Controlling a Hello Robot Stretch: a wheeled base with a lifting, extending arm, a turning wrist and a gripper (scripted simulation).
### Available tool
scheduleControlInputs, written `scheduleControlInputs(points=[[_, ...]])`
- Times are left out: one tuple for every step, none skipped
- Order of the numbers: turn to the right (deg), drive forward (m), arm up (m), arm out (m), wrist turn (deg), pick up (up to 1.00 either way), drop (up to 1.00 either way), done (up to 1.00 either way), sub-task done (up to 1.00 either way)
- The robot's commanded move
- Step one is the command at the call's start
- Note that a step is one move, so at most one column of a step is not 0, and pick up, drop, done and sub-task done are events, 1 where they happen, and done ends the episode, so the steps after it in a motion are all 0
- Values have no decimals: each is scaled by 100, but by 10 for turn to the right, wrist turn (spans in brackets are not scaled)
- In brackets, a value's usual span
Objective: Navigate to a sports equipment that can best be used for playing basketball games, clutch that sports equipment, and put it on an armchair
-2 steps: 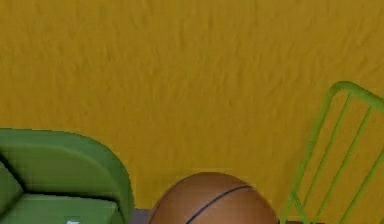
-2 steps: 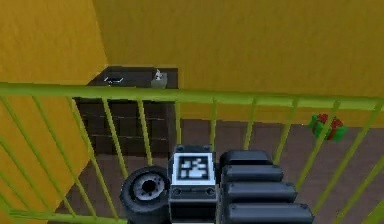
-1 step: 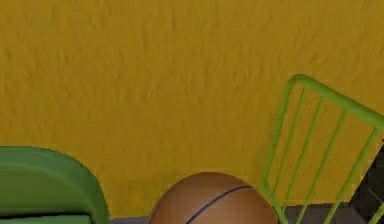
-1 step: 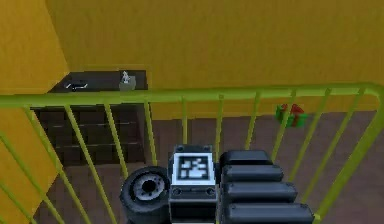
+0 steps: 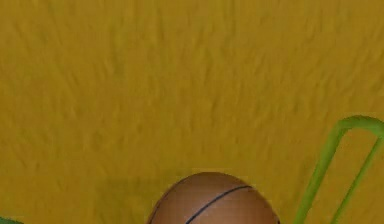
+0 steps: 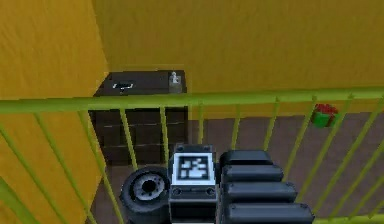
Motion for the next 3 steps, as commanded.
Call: scheduleControlInputs(points=[[450,0,0,0,0,0,0,0,0],[420,0,0,0,0,0,0,0,0],[-450,0,0,0,0,0,0,0,0]])
